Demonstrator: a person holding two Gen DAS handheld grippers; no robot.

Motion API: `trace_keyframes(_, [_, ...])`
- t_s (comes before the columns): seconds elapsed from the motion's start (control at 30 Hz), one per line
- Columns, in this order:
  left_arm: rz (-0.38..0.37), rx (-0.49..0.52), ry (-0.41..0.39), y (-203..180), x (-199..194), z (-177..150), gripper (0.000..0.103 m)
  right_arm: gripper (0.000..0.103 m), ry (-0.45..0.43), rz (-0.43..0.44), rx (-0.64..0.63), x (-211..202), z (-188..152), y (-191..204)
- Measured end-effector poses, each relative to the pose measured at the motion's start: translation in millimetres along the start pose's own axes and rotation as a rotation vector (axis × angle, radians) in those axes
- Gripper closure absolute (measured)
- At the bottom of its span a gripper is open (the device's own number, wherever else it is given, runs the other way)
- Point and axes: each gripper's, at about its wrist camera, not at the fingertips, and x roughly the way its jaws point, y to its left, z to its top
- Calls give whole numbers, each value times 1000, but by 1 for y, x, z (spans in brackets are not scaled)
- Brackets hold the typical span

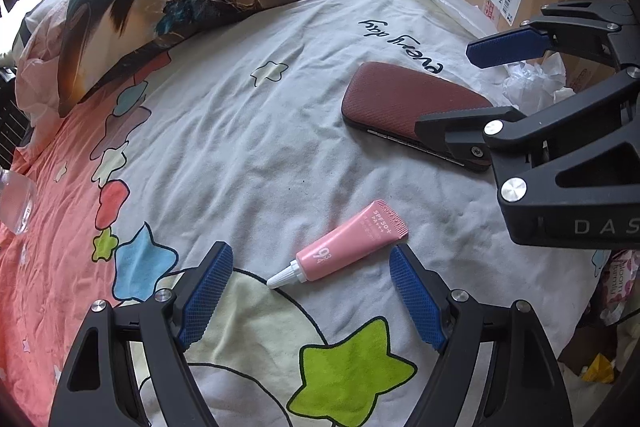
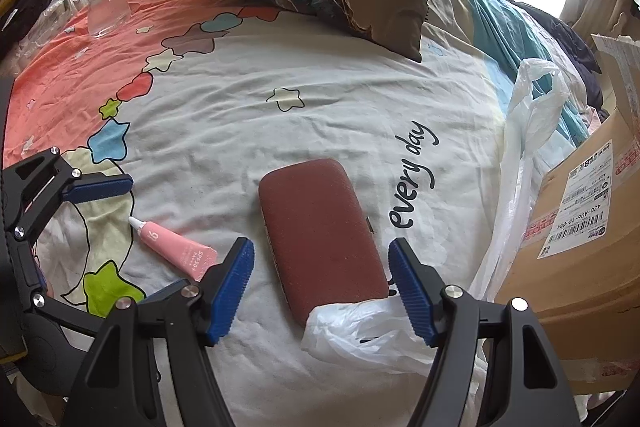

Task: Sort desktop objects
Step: 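Close the left gripper on the pink tube while the right gripper approaches the maroon case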

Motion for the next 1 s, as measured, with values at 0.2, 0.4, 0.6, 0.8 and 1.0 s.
trace_keyframes(0.2, [-15,-8,-13,0,2,0,20,37,7,-2,5,5,0,-4])
trace_keyframes(0.4, [-48,-7,-29,-1,-1,-6,33,37,9,5,5,9,2,-4])
trace_keyframes(0.6, [-95,17,-21,-6,-3,-4,65,37,12,-2,-25,11,3,3])
trace_keyframes(0.8, [-96,24,-21,-8,-1,0,65,37,12,-2,-28,12,4,9])
trace_keyframes(1.0, [-111,3,-22,-6,2,4,61,37,14,0,-42,12,4,8])
